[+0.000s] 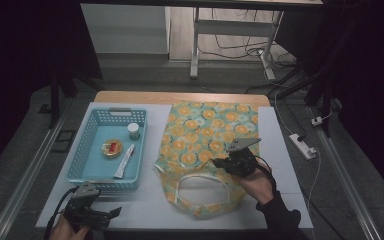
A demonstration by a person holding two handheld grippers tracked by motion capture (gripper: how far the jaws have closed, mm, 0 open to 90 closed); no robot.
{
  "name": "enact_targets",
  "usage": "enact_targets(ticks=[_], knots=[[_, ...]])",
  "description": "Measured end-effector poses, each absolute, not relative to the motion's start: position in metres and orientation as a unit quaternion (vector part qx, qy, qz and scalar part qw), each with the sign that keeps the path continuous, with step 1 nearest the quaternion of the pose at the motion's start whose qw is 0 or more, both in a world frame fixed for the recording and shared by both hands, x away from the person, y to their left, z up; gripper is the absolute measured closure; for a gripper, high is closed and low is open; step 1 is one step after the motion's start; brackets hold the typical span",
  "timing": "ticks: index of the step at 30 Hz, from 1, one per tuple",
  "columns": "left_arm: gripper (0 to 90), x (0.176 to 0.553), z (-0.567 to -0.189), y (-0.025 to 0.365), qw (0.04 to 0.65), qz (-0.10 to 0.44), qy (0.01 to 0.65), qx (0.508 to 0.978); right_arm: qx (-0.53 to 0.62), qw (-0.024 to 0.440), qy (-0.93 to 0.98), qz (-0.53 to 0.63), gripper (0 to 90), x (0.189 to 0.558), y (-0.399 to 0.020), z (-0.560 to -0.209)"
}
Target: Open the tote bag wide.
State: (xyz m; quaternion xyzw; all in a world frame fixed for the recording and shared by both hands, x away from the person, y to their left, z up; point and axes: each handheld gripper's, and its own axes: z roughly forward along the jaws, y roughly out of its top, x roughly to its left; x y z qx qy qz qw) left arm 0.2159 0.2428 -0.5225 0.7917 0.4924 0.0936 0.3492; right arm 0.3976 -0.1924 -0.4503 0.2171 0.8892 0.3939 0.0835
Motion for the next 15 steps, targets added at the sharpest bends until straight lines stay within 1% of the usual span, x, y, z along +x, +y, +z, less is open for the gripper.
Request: enact_targets(ticks=[11,15], knots=[[1.3,0.217,-0.523,0.251,0.382,0.074,0.492,0.779,0.246,0.098,0.874,0.406,89.8,0.426,-0.194,-0.440],[1.0,0.217,-0.523,0.251,0.391,0.069,0.481,0.782,0.255,0.103,0.871,0.407,89.8,0.436,-0.193,-0.437]])
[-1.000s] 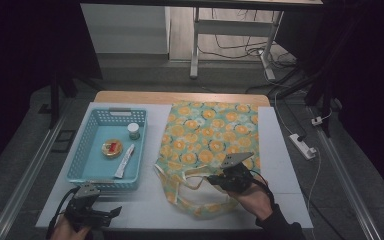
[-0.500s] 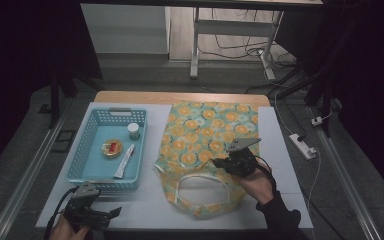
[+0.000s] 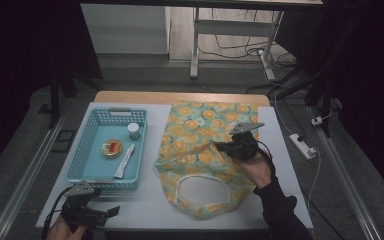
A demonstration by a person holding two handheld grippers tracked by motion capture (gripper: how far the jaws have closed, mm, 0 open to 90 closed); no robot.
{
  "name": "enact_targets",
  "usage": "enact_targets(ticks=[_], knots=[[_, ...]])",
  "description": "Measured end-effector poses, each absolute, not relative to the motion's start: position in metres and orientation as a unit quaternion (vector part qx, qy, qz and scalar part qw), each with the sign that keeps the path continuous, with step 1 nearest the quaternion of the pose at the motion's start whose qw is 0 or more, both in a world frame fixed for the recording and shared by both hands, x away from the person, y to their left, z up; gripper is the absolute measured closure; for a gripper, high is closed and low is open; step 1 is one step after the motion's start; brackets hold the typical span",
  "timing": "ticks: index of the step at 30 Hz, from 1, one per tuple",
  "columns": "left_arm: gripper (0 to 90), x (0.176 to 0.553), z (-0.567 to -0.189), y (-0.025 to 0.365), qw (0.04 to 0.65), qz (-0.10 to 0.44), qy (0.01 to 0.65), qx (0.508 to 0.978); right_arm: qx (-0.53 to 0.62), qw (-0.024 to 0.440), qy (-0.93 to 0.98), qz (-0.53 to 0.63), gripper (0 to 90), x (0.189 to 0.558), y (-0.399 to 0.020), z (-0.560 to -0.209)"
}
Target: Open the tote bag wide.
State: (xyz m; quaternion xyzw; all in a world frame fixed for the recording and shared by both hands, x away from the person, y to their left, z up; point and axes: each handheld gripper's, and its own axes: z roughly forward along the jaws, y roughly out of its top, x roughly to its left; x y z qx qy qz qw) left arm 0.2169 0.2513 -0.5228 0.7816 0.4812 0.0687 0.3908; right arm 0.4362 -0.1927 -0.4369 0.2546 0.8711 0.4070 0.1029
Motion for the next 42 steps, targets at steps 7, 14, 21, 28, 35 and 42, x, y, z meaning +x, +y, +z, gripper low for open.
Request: enact_targets(ticks=[7,14,21,28,35,42], knots=[[0.7,0.218,-0.523,0.250,0.387,0.070,0.477,0.786,0.262,0.115,0.867,0.408,89.8,0.456,-0.190,-0.428],[0.8,0.218,-0.523,0.250,0.389,0.067,0.479,0.784,0.267,0.132,0.867,0.400,89.8,0.481,-0.187,-0.423],[0.8,0.218,-0.523,0.250,0.388,0.066,0.480,0.784,0.278,0.142,0.865,0.393,89.8,0.506,-0.185,-0.423],[0.9,0.219,-0.523,0.250,0.384,0.065,0.480,0.786,0.293,0.150,0.860,0.389,89.8,0.528,-0.184,-0.427],[1.3,0.219,-0.523,0.250,0.382,0.065,0.481,0.786,0.305,0.156,0.863,0.370,89.7,0.546,-0.184,-0.449],[1.5,0.219,-0.523,0.250,0.381,0.063,0.482,0.787,0.321,0.146,0.867,0.352,89.6,0.554,-0.191,-0.484]])
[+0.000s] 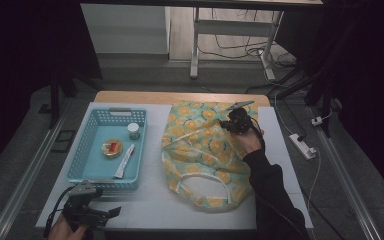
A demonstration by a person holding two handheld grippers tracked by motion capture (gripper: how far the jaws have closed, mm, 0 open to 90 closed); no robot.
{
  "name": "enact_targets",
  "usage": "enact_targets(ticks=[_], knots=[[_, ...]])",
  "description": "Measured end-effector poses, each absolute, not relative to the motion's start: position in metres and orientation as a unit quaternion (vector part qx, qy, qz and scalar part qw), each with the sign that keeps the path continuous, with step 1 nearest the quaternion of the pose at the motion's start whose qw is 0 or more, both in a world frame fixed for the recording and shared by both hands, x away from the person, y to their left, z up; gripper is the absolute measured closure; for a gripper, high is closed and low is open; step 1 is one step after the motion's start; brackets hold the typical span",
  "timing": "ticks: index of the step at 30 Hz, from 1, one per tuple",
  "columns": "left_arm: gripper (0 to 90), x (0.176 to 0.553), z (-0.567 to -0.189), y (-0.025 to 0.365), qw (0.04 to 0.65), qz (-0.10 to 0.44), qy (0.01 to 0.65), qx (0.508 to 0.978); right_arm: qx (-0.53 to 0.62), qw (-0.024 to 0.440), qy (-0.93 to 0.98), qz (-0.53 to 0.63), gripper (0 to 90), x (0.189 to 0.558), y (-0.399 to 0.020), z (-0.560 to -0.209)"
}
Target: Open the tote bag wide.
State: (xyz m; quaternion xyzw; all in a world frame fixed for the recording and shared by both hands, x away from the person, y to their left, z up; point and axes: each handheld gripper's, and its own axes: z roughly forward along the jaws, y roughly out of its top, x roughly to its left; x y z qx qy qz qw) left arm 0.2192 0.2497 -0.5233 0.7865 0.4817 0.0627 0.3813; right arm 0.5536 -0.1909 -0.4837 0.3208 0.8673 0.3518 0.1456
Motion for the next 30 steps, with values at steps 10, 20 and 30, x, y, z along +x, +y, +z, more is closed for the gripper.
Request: enact_targets(ticks=[10,20,30], knots=[[1.8,0.219,-0.523,0.250,0.380,0.061,0.483,0.786,0.319,0.132,0.877,0.333,87.5,0.549,-0.192,-0.512],[1.9,0.219,-0.523,0.250,0.381,0.062,0.482,0.787,0.332,0.130,0.867,0.347,69.9,0.546,-0.199,-0.507],[1.9,0.219,-0.523,0.249,0.381,0.064,0.482,0.786,0.328,0.126,0.857,0.376,44.5,0.531,-0.204,-0.482]])
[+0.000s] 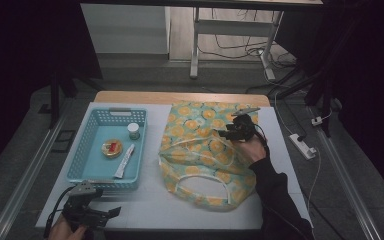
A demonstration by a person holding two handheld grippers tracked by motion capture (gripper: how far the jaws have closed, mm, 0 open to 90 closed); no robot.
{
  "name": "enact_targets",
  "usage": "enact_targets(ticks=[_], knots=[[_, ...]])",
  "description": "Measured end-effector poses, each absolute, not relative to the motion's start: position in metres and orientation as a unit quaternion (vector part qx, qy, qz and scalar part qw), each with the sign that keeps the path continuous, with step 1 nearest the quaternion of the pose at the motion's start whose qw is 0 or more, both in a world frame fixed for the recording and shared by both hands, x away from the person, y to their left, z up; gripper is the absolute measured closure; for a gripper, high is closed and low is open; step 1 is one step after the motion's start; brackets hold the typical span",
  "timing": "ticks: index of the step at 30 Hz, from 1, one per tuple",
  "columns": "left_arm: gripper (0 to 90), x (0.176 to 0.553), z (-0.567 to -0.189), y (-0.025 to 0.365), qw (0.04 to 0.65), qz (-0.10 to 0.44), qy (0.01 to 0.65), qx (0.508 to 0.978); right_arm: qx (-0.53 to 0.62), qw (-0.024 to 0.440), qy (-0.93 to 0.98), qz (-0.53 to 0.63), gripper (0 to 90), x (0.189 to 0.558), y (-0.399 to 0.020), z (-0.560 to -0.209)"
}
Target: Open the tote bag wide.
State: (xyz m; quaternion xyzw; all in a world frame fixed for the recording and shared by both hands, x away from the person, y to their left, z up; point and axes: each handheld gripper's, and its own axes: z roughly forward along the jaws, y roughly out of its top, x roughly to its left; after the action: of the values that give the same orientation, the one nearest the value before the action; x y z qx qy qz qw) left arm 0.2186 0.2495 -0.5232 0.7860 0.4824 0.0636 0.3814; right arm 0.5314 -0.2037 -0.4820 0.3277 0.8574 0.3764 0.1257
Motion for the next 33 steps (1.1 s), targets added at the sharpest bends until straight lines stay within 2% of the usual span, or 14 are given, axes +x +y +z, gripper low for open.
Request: enact_targets(ticks=[5,10,16,21,33], knots=[[1.9,0.218,-0.523,0.249,0.381,0.064,0.483,0.786,0.323,0.120,0.852,0.393,32.5,0.520,-0.203,-0.471],[1.9,0.218,-0.523,0.249,0.382,0.064,0.483,0.785,0.324,0.115,0.853,0.392,16.6,0.511,-0.202,-0.468],[2.0,0.218,-0.523,0.249,0.381,0.065,0.483,0.786,0.316,0.107,0.856,0.395,4.4,0.496,-0.197,-0.464],[2.0,0.218,-0.523,0.249,0.381,0.066,0.482,0.786,0.294,0.099,0.866,0.392,0.0,0.480,-0.190,-0.466],[2.0,0.218,-0.523,0.249,0.381,0.065,0.483,0.786,0.251,0.079,0.895,0.359,0.0,0.452,-0.171,-0.485]])
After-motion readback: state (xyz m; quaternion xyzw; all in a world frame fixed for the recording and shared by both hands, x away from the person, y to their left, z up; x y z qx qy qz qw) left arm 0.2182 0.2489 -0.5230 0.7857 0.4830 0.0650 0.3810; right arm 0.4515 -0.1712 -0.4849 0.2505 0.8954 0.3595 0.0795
